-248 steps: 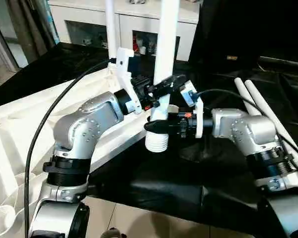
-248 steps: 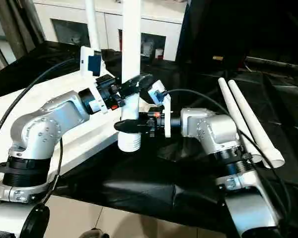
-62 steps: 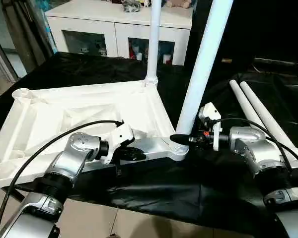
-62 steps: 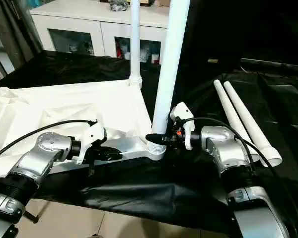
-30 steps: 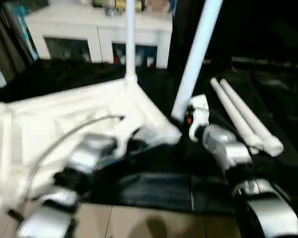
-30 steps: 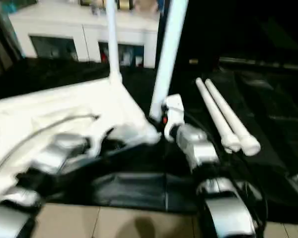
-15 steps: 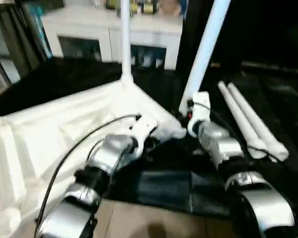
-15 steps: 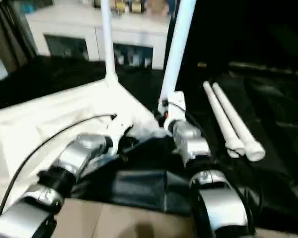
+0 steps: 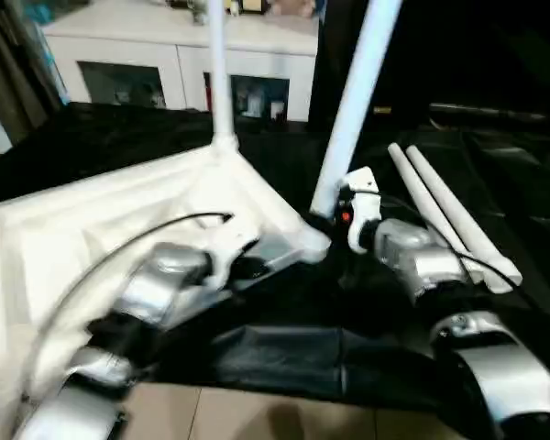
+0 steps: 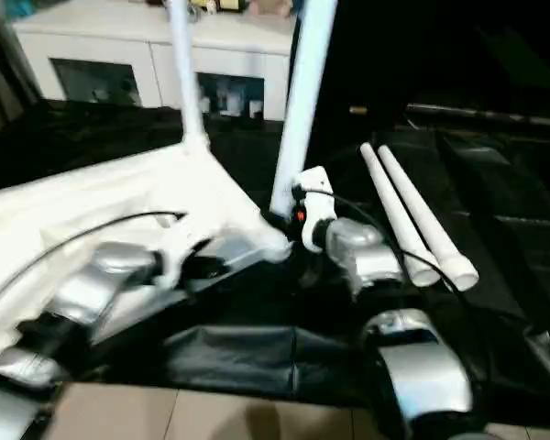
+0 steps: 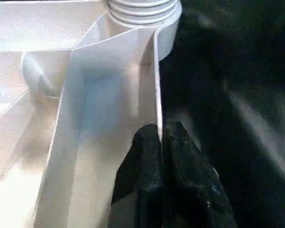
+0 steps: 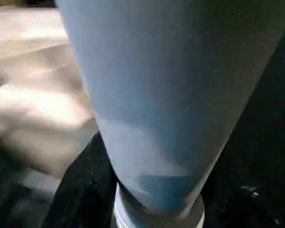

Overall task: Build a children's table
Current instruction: Insert table leg to table base

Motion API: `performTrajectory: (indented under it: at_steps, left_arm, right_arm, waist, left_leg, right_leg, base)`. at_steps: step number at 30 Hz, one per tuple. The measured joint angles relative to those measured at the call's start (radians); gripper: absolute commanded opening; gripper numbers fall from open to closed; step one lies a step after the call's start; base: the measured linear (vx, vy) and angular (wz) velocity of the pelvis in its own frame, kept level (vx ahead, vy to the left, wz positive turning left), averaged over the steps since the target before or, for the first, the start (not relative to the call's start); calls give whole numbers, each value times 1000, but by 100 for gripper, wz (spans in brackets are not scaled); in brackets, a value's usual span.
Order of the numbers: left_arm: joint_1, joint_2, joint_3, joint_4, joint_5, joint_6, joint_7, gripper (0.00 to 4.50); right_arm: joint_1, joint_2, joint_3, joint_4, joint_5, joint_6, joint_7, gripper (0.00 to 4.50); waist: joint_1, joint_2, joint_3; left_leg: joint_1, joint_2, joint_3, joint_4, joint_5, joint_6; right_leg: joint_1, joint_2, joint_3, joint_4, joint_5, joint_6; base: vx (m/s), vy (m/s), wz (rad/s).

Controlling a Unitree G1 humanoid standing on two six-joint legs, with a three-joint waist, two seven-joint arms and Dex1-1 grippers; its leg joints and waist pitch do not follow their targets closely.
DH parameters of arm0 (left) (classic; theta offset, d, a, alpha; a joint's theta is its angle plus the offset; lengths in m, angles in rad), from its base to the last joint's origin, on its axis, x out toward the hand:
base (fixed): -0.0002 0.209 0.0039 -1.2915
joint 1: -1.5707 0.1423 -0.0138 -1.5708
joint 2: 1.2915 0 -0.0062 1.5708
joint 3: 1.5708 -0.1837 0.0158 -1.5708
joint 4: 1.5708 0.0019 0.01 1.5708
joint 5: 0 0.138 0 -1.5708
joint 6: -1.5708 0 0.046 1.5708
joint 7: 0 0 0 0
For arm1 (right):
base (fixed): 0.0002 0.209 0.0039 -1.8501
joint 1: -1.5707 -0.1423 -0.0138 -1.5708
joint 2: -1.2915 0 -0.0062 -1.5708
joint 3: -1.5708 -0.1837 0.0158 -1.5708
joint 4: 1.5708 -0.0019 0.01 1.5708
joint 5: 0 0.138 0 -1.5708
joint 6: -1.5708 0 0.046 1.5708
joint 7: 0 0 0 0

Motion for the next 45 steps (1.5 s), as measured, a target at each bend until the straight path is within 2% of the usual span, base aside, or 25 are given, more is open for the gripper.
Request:
performTrajectory:
  at_steps: [5,12,15,21,23,26,30,36,39,42,45]
  left_arm:
    - [46,94,-16,-88,-24,-8,-146,0]
    - [61,137,-29,-108,-36,-25,-219,0]
    - [62,141,-34,-108,-39,-33,-231,0]
    - [62,141,-33,-103,-40,-34,-236,0]
    - [60,129,-20,-81,-40,-30,-214,0]
    - [33,91,-1,-26,-29,-7,-130,0]
    - [-35,-32,10,68,-9,56,47,0]
    - [-131,-203,34,216,1,129,249,0]
    - [-146,-240,40,250,4,130,296,0]
    - [-150,-256,46,268,9,130,312,0]
    - [-160,-258,47,286,9,123,312,0]
  right_arm:
    - [4,-64,90,-36,-16,-23,277,191]
    - [9,-104,118,-37,-21,-56,431,191]
    - [12,-112,128,-42,-21,-61,462,191]
    - [15,-111,128,-39,-21,-74,463,191]
    - [10,-95,122,-20,-22,-76,411,191]
    - [-7,-43,80,34,-21,-67,230,191]
    - [-19,-1,3,72,-14,-19,-84,191]
    - [-23,57,-73,106,-6,-14,-387,191]
    - [-40,78,-99,137,-6,-14,-474,191]
    - [-41,92,-107,141,-11,-14,-523,191]
    - [-44,101,-112,141,-15,-14,-548,191]
  waist:
    - [5,-2,-1]
    - [10,1,1]
    - [15,2,2]
    - [19,3,2]
    - [18,3,2]
    - [14,0,2]
    - [10,-5,6]
    - [22,1,4]
    - [27,3,3]
    - [28,3,3]
    - [27,3,2]
  left_leg:
    - [0,3,3,0,-5,4]
    - [1,8,11,2,-4,-1]
    - [3,12,19,3,-3,-3]
    - [4,12,21,3,-3,-3]
    - [6,12,21,2,-2,-4]
    - [11,12,21,1,-3,-8]
    - [17,12,21,-3,-1,-12]
    - [23,10,22,-5,-1,-11]
    - [25,10,21,-6,-1,-11]
    - [33,9,21,-8,-1,-11]
    - [33,7,20,-10,-1,-11]
  right_leg:
    - [0,1,-1,0,-7,-9]
    - [0,1,-1,2,-7,-9]
    - [0,1,0,3,-7,-9]
    - [0,1,0,4,-7,-9]
    - [1,1,1,5,-7,-9]
    - [2,1,2,9,-5,-8]
    - [5,1,3,5,-7,-4]
    - [7,0,4,1,-8,-1]
    - [11,-1,4,0,-10,2]
    - [20,-1,4,-2,-12,5]
    - [20,-2,4,-4,-13,6]
  base:
    - [24,0,-1]
    - [0,0,0]
    - [0,0,0]
    - [0,0,0]
    - [0,0,0]
    - [0,0,0]
    - [-40,-8,-2]
    - [0,0,0]
    - [0,0,0]
    - [0,0,0]
    - [0,0,0]
